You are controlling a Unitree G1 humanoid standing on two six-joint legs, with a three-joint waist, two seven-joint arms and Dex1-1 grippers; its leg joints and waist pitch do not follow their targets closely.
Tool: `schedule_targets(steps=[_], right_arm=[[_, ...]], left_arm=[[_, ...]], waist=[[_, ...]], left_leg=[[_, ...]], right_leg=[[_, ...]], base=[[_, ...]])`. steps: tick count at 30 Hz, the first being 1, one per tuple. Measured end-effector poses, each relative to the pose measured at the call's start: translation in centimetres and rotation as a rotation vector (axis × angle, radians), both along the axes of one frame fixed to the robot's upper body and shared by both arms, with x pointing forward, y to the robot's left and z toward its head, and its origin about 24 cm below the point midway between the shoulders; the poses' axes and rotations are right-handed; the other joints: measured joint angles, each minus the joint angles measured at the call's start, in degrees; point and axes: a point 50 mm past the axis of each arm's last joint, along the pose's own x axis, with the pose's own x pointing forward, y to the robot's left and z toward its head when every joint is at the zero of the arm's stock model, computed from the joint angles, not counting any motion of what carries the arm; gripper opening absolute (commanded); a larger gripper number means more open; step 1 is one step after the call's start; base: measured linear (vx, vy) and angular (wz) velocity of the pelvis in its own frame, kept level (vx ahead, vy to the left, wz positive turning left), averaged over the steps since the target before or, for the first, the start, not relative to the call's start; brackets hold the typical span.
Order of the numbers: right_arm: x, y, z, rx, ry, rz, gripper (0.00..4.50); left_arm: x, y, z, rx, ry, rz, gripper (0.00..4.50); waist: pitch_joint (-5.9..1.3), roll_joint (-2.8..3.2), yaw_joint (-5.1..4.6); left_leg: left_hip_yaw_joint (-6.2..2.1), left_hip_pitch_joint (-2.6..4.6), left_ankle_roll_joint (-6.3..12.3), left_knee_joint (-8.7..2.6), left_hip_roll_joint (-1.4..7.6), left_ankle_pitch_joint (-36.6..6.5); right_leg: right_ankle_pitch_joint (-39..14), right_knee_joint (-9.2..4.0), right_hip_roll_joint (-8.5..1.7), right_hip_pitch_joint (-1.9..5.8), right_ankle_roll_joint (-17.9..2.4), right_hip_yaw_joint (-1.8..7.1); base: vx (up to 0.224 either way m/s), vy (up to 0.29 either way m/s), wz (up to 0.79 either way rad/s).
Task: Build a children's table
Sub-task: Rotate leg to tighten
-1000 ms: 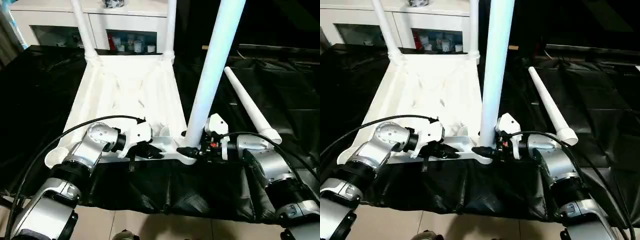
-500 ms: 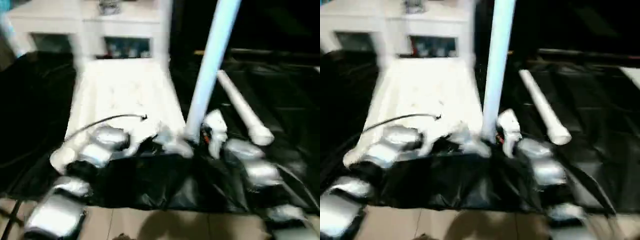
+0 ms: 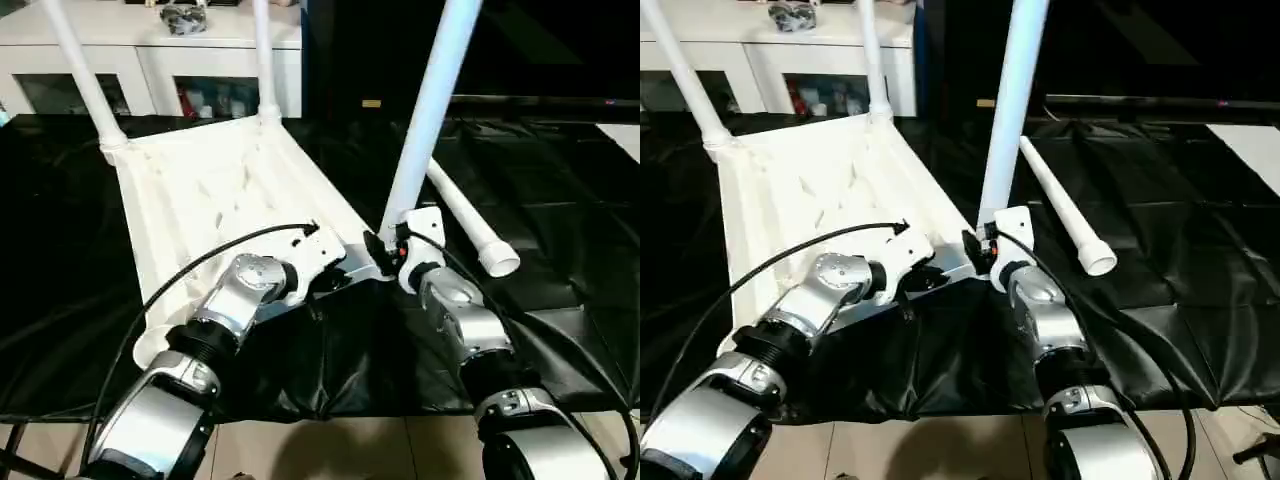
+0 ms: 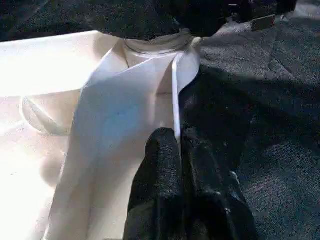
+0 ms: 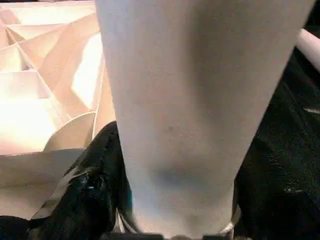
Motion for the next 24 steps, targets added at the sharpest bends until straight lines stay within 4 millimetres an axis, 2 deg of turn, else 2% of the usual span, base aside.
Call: schedule_targets(steps=[2, 3, 6, 12, 17, 20, 21, 24], right_arm=[[-0.1, 0.0, 0.1, -0.008, -0.019, 0.061, 3.4], [-0.1, -0.1, 0.1, -0.011, -0.026, 0.078, 3.62], [-0.3, -0.4, 0.3, -0.021, -0.041, 0.167, 3.85], [-1.1, -1.4, 0.4, -0.061, -0.037, 0.382, 3.85], [-2.9, -3.1, 0.6, -0.122, -0.01, 0.667, 3.85], [-3.5, -3.4, 0.8, -0.128, 0.008, 0.769, 3.85], [-3.6, -3.4, 0.8, -0.125, 0.013, 0.793, 3.59], [-3.9, -3.4, 0.8, -0.105, 0.031, 0.83, 3.46]], left_arm=[[0.0, 0.5, 0.1, -0.004, 0.001, -0.023, 0.0], [0.0, 0.6, 0.2, -0.005, -0.003, -0.031, 0.0], [-0.2, 1.3, 0.3, -0.008, -0.009, -0.071, 0.0], [-0.7, 3.0, 0.8, -0.008, -0.019, -0.175, 0.0], [-1.3, 4.3, 1.1, -0.014, -0.008, -0.286, 0.0], [-1.7, 4.9, 1.0, -0.017, 0.021, -0.324, 0.0], [-1.8, 5.1, 1.0, -0.018, 0.028, -0.335, 0.0], [-2.1, 5.2, 0.9, -0.015, 0.041, -0.371, 0.0]], waist=[[0.01, 0.0, 0.03], [0.01, 0.01, 0.08], [0.01, 0.0, 0.42], [0.02, 0.05, 1.71], [-0.02, 0.15, 3.5], [-0.02, 0.14, 3.74], [-0.02, 0.14, 3.85], [-0.02, 0.14, 4.12]], left_leg=[[0.03, -0.11, 0.0, -0.14, 0.01, 0.0], [0.05, -0.13, 0.0, -0.19, 0.01, 0.0], [0.12, -0.21, 0.0, -0.19, 0.02, 0.01], [0.21, -0.51, -0.03, -0.43, 0.12, 0.01], [0.22, -1.1, 0.21, -0.36, 0.15, 0.15], [0.24, -1.09, 0.14, -0.2, 0.15, 0.11], [0.24, -1.08, -0.01, -0.16, 0.16, 0.02], [0.29, -1.05, -0.07, -0.09, 0.17, 0.01]], right_leg=[[0.03, 0.02, 0.0, -0.2, -0.04, 0.0], [0.11, 0.04, 0.0, -0.23, -0.1, 0.0], [0.8, 0.19, 0.0, -0.38, -0.17, 0.06], [0.64, 1.03, 0.04, -1.03, -0.31, 0.16], [0.47, 1.25, 0.04, -1.62, -0.43, 0.13], [0.47, 1.41, -0.01, -1.63, -0.44, 0.15], [0.46, 1.42, -0.02, -1.61, -0.43, 0.16], [0.46, 1.43, -0.05, -1.5, -0.41, 0.2]], base=[[0.0, 0.0, 0.0], [0.0, 0.0, 0.0], [0.0, 0.0, 0.0], [0.0, 0.0, 0.0], [0.0, 0.0, 0.0], [0.0, 0.0, 0.0], [0.0, 0.0, 0.0], [0.0, 0.0, 0.0]])
